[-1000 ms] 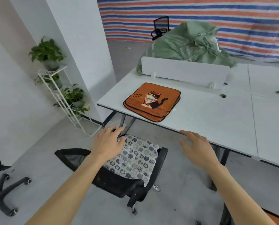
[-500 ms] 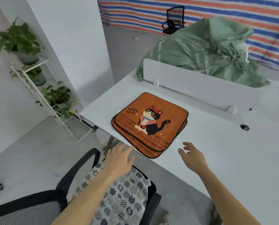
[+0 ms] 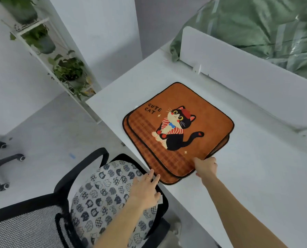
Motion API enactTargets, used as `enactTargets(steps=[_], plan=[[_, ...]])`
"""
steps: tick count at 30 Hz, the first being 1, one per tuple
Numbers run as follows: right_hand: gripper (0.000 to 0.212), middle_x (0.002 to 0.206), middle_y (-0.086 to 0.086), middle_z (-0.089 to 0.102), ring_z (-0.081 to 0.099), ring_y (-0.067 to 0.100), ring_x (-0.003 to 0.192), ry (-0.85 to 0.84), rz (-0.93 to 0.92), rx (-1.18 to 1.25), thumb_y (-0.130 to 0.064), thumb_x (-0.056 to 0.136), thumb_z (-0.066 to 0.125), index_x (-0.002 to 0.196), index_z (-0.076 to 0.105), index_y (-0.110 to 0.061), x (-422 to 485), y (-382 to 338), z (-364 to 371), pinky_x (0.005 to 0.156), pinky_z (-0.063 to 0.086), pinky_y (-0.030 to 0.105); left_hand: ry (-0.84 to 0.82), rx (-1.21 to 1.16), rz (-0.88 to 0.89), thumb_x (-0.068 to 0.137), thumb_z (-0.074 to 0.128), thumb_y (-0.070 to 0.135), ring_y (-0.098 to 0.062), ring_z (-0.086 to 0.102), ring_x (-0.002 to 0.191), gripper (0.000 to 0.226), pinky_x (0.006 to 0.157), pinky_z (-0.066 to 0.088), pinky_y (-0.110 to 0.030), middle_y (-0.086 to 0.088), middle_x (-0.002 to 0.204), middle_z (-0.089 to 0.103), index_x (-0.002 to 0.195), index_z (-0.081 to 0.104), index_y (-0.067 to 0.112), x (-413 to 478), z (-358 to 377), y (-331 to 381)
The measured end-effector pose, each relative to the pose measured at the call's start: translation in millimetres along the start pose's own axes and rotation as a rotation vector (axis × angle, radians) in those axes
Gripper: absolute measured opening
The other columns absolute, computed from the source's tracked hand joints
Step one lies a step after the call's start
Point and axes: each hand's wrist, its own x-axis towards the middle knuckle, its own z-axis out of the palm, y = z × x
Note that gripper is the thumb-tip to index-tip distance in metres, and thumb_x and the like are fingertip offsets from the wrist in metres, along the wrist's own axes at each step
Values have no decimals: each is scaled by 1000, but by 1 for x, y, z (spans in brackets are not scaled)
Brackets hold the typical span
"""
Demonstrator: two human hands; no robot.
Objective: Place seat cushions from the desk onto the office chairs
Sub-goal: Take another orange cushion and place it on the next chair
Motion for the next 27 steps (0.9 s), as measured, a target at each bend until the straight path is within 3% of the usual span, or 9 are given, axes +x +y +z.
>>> enactTargets(steps=[5,9,11,13,16,21,27], plan=[[40,95,7,58,64,28,82,7,12,84,-23,86,63,121,47,-11,6,1,4,81,60,49,-15,40,-9,100,39,48,-28,16,150,75,118,15,-61,-5,166,-14,159,-4,26,4,0,2],[26,108,6,63,65,24,86,-20,-53,164,-22,94,50,120,53,-16,5,-4,5,79,61,45,-29,85,-18,100,39,50,-31,21,148,79,118,18,-59,-9,165,-16,159,-7,23,6,2,6],[22,110,4,63,63,25,92,55,-109,198,-22,95,45,116,52,-20,0,-10,-3,81,59,45,-40,111,-25,99,39,49,-31,23,147,80,117,18,-59,-9,165,-16,158,-8,23,8,1,6],[20,107,1,59,60,24,94,148,-131,239,-23,98,43,117,49,-22,-9,-8,-21,72,52,37,-59,119,-29,99,40,50,-30,29,145,81,118,19,-58,-9,165,-16,159,-8,23,8,0,6],[26,107,4,58,58,27,94,284,-73,297,-21,99,40,124,48,-18,-17,24,-57,71,44,35,-67,133,-20,98,43,51,-30,42,138,83,117,20,-58,-7,165,-17,159,-6,25,7,-4,6],[33,112,13,60,58,33,94,392,19,171,-16,99,40,130,47,-12,-28,108,-103,73,46,39,-58,182,-14,97,44,52,-30,39,139,84,115,26,-54,-8,165,-15,159,-5,23,5,-7,7],[32,113,17,61,59,38,96,352,112,8,-13,94,41,124,48,-12,-34,165,-113,76,51,42,-44,250,-4,97,44,54,-29,32,144,78,116,26,-53,-4,167,-4,159,7,24,12,-16,8]])
